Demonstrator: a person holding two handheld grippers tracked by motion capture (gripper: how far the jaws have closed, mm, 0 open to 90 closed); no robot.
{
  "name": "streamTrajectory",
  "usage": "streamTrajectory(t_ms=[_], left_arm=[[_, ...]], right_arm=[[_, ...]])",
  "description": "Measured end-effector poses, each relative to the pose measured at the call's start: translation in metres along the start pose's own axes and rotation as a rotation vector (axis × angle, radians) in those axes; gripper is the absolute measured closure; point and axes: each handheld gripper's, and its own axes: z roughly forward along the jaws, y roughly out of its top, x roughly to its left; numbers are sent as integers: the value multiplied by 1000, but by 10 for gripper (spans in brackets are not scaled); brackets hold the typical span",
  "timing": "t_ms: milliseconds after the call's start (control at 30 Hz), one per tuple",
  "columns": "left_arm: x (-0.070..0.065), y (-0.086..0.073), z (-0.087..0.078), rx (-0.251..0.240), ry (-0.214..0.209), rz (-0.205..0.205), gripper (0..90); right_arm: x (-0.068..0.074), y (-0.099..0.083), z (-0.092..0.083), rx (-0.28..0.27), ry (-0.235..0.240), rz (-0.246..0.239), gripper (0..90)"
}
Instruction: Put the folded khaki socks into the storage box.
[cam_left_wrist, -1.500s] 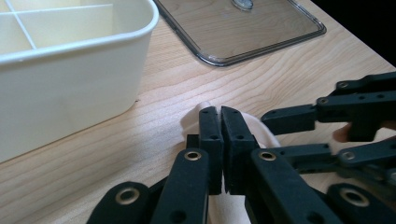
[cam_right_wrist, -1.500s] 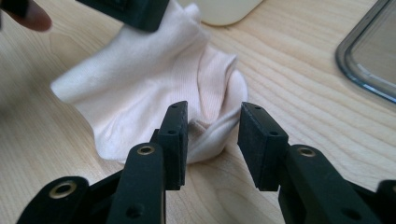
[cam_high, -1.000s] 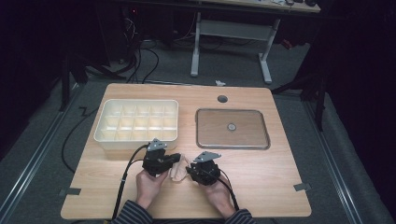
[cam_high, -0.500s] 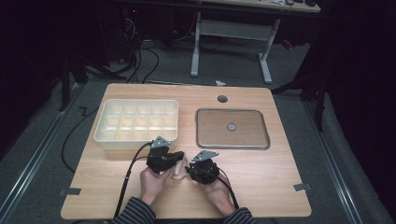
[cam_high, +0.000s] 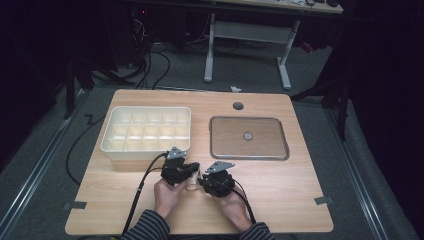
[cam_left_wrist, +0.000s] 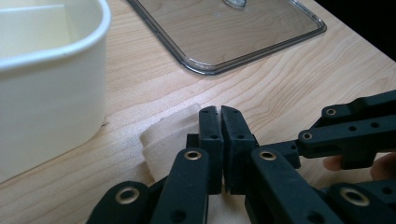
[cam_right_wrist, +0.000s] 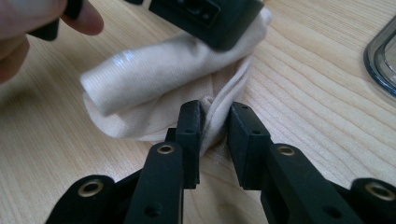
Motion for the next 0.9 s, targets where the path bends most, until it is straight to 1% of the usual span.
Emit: streamTrajectory(t_ms=[167,267,400,467,533,600,633,700,767,800,900], left_arm=[[1,-2,4,11,11,5,885],[1,-3,5,20,18,11,885],[1,-6,6,22,27,13,884],[1,-6,6,26,28,14,883],[1,-6,7,29,30,20,882],[1,-6,7,27,29,14,883],[1,-6,7,30,29,17,882],[1,-6,8,30,30,17,882],[1,-6,7,31,30,18,881],[1,-7,7,32,31,20,881],[1,-7,7,34,30,23,881]], right_arm=[[-1,-1,-1,-6,-7,-4,710],[0,-1,-5,-14,-11,-2,695],[1,-1,-20,-43,-5,3,694],[2,-1,-28,-74,8,6,693],[5,-2,-36,-92,15,-4,694],[9,-1,-41,-99,25,-20,694],[12,-1,-43,-96,30,-27,693],[17,1,-44,-99,45,-42,689],[18,2,-44,-99,51,-48,684],[21,5,-42,-93,59,-56,669],[25,8,-35,-74,63,-71,664]])
